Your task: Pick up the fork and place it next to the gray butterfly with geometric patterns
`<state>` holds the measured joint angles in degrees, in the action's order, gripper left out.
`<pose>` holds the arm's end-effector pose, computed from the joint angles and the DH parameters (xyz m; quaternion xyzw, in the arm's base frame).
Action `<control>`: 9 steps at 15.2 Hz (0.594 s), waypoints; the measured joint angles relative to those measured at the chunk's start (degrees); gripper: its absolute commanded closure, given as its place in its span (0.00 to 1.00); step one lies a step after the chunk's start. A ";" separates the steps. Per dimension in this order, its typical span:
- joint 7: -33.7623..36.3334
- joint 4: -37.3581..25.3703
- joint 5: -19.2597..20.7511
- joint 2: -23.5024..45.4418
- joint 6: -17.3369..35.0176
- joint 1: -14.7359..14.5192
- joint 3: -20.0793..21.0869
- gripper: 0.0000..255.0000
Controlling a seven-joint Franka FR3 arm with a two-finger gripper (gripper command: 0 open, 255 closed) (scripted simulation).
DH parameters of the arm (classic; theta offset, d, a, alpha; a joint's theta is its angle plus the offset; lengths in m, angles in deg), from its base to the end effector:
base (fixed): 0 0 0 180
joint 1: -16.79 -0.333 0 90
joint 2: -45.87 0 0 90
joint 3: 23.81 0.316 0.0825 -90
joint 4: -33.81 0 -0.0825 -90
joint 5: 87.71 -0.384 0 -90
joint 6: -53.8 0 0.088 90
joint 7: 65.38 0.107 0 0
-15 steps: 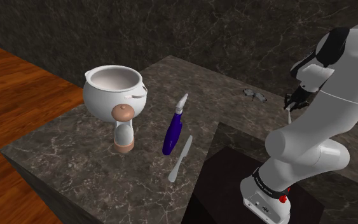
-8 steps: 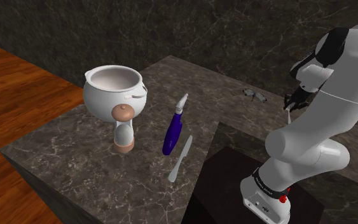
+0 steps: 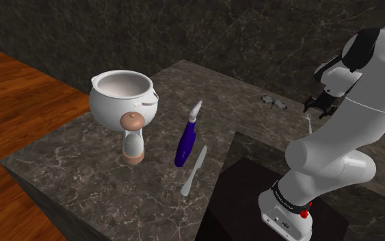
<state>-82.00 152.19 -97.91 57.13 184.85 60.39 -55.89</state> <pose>0.1551 -0.5603 0.3574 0.8435 -0.5361 0.0328 0.0097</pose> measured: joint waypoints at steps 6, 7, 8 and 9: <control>1.48 -1.78 2.35 -2.89 -4.13 -0.45 -0.67 0.00; 1.49 -1.80 2.37 -2.90 -4.17 -0.45 -0.67 0.00; 1.49 -1.81 2.38 -2.91 -4.20 -0.45 -0.68 0.00; 1.49 -1.82 2.38 -2.91 -4.20 -0.45 -0.68 0.00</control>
